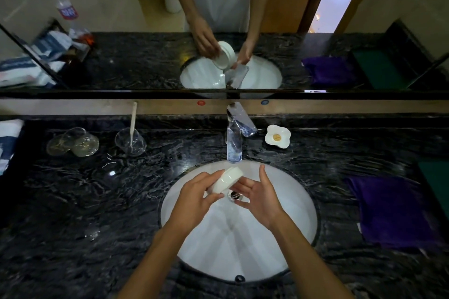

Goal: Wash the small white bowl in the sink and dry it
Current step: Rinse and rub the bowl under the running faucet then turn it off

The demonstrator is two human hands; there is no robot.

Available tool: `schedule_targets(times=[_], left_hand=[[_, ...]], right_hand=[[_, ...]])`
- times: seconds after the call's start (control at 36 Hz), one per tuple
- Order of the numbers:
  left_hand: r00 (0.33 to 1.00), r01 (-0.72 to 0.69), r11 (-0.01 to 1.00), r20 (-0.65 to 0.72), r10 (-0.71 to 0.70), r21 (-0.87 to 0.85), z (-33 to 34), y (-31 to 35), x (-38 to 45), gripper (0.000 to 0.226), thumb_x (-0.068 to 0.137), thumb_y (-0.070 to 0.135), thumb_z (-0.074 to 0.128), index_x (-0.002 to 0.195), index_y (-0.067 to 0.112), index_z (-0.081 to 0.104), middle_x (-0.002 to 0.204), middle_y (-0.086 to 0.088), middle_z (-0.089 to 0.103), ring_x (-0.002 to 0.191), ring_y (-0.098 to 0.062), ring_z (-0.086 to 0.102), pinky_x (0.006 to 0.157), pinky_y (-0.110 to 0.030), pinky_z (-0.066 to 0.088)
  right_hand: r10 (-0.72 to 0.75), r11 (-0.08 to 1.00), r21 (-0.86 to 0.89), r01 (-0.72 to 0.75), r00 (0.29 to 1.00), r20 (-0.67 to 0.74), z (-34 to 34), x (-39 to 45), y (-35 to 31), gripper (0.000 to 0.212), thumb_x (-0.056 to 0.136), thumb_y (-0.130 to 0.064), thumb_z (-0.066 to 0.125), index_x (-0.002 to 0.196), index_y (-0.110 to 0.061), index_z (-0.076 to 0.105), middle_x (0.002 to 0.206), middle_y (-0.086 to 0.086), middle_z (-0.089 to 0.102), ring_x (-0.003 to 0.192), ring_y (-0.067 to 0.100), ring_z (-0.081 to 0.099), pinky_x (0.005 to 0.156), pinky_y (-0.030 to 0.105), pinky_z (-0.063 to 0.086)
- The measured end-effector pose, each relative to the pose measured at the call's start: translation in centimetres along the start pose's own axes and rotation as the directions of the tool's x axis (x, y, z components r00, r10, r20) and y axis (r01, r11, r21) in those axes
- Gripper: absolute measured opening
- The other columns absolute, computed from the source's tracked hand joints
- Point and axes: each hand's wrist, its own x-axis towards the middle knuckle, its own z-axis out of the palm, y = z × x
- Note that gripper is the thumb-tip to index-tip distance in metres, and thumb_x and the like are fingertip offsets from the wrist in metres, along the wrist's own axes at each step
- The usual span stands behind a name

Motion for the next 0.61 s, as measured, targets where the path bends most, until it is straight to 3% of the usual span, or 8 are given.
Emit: schedule_targets(times=[0.06,0.31,0.44,0.61], left_hand=[[1.000,-0.013,1.000,0.005,0.013,0.005,-0.09,0.02,-0.04,0.057,0.083,0.019,0.078,0.136,0.028,0.060,0.100,0.009,0.065,0.093,-0.006,0.060,0.087,-0.032,0.054],[0.998,-0.037,0.999,0.054,0.036,0.003,-0.04,0.66,-0.43,0.056,0.083,0.020,0.078,0.135,0.033,0.061,0.093,0.012,0.062,0.088,-0.004,0.059,0.081,-0.027,0.052],[0.998,0.055,0.997,0.022,-0.054,-0.050,-0.13,0.24,-0.22,0.055,0.081,0.019,0.079,0.133,0.029,0.063,0.099,0.012,0.066,0.092,-0.011,0.064,0.085,-0.040,0.058],[0.992,0.122,0.984,-0.026,-0.127,-0.130,0.16,0.51,-0.07,0.051,0.080,0.013,0.079,0.127,0.030,0.068,0.100,0.007,0.068,0.091,-0.011,0.065,0.084,-0.034,0.058]], right_hand=[[-0.001,1.000,-0.016,0.001,1.000,0.003,-0.25,-0.13,0.20,0.083,0.095,-0.075,0.016,0.126,-0.019,0.068,0.127,0.002,0.073,0.131,0.016,0.057,0.122,0.057,0.026],[0.000,0.999,-0.032,0.000,1.000,0.005,-0.88,-0.43,0.93,0.088,0.093,-0.077,0.014,0.132,-0.018,0.067,0.132,0.002,0.071,0.134,0.014,0.054,0.123,0.055,0.023],[0.006,0.998,-0.056,-0.006,1.000,0.001,-0.61,-0.39,0.64,0.089,0.093,-0.077,0.009,0.130,-0.022,0.068,0.130,0.000,0.071,0.138,0.014,0.049,0.123,0.056,0.020],[0.008,0.999,-0.053,-0.009,1.000,-0.016,-0.38,0.46,0.51,0.089,0.093,-0.078,0.008,0.135,-0.024,0.065,0.137,-0.001,0.067,0.144,0.015,0.042,0.124,0.055,0.018]])
